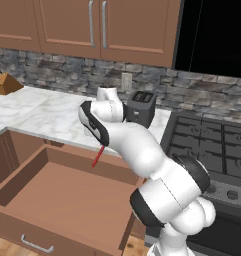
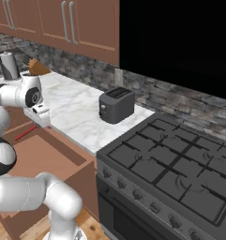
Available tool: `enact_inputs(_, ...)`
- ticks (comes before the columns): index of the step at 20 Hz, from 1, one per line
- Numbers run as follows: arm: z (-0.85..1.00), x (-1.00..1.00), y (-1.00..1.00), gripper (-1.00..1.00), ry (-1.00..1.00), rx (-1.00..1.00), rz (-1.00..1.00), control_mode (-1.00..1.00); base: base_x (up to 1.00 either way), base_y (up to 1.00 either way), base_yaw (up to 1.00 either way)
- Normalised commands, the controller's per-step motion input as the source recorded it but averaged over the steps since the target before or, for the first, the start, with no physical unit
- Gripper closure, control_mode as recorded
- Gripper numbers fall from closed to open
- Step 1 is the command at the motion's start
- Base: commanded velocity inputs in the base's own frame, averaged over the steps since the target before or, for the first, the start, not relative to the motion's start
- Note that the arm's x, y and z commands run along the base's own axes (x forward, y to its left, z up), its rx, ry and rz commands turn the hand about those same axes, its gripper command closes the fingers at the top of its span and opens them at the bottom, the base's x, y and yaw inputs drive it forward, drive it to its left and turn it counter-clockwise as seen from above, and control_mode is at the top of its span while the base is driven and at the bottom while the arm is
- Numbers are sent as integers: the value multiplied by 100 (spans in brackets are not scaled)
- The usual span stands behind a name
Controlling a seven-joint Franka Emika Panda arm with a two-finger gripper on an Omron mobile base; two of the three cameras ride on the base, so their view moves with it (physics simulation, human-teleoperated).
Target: Take a straw from the drawer in front and place it inside the glass cup on the dining counter.
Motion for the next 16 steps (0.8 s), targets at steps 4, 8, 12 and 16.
enact_inputs(4, 61, 0, -69, 100, -13, -1, 33, -100, 0, 0, 0)
enact_inputs(8, 28, 0, -66, 100, -14, 0, 33, -100, 0, 0, 0)
enact_inputs(12, 6, 2, -59, 100, -7, 0, 32, -100, 0, 0, 0)
enact_inputs(16, 0, 0, -56, 100, -2, 0, 29, -100, 0, 0, 0)
